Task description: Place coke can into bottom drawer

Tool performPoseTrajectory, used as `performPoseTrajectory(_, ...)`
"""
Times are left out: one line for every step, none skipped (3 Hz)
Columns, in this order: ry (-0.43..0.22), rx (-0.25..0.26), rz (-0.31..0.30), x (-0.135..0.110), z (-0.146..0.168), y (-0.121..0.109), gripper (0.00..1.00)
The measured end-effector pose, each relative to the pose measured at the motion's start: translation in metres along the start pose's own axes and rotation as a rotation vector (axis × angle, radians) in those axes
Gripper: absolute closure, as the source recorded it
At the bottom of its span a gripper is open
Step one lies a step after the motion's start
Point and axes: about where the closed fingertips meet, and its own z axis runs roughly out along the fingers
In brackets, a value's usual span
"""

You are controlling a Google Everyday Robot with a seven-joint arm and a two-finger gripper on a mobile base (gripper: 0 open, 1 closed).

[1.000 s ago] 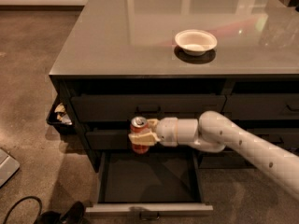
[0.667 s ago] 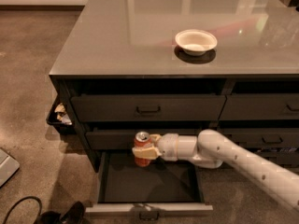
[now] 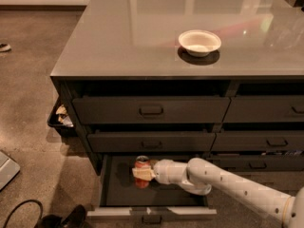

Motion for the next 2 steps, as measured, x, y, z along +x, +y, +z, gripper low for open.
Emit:
performPoseTrajectory(0.111, 0.125, 0.124, 0.045, 0.0257, -0.0281, 1.0)
performPoseTrajectory(0.124, 0.16, 0.13, 0.0505, 0.0304, -0.0376, 1.0)
